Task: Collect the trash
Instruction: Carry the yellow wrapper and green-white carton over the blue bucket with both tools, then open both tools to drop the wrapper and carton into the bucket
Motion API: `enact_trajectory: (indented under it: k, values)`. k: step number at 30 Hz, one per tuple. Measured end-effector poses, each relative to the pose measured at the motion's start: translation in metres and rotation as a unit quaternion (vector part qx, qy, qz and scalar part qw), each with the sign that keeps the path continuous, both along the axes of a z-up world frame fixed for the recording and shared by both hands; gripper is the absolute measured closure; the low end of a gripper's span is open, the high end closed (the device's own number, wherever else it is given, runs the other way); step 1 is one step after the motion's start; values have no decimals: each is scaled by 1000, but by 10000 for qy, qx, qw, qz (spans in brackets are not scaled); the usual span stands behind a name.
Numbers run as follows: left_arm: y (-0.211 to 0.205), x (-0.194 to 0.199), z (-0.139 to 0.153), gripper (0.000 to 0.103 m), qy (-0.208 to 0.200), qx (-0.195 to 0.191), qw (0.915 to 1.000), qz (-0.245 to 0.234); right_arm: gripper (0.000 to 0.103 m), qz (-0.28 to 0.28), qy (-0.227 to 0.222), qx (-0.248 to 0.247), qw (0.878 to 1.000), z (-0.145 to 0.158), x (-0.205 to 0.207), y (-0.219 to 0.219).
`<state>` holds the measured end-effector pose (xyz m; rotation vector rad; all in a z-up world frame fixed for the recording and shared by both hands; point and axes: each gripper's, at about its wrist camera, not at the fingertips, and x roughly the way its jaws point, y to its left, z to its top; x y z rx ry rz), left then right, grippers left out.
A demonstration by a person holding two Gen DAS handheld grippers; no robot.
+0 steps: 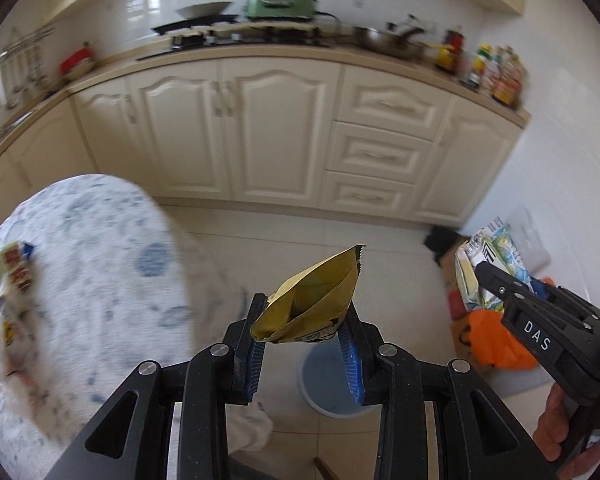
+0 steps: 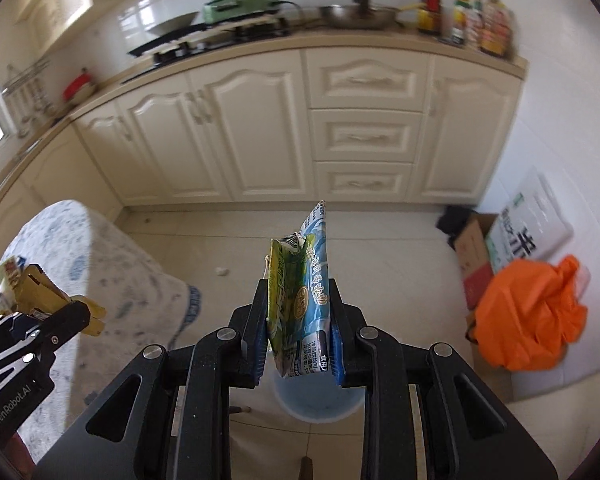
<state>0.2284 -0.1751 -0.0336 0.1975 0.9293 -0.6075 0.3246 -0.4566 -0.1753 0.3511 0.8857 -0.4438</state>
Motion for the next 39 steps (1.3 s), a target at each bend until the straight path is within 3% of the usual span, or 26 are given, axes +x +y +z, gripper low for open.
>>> enact_trajectory:
  k: [8,14,16,17,18,20,27,33,35,37,39]
  values:
    - [-47,33,-19,73,185,165,9972,-703,78,-813,305,4,9962,-14,-40,-43]
    - [-76,34,-22,71,16,315,9954,-908,78,-1042,386,40,9938,-21,-58,-55]
    - [-84,32,-22,52,-286,532,9942,-884,78,-1076,401,50,9934,-23,-61,-57]
    - [-86,32,-21,26,-384,565,9941,-847,78,-1085,409,55,9932,-23,-62,-57]
    - [-87,33,-20,13,-431,510,9943,-830,78,-1093,419,69,9931,-24,-63,-57]
    - [-84,36,-16,14,-469,352,9947,-842,78,-1094,430,91,9930,-25,-63,-58]
    - [-77,49,-23,14,-579,489,9956,-550,78,-910,465,131,9947,-31,-56,-52]
    - [-70,-3,-15,14,-683,555,9959,-227,77,-625,489,200,9966,-35,-40,-38]
    - [-66,-11,-11,14,-685,575,9959,-121,75,-560,513,189,9969,-35,-34,-32]
    - [-62,-14,-10,14,-684,586,9959,-8,61,-500,570,182,9970,-36,-28,-28]
    - [-59,-16,-9,14,-683,588,9959,76,34,-440,518,155,9976,-33,-25,-23]
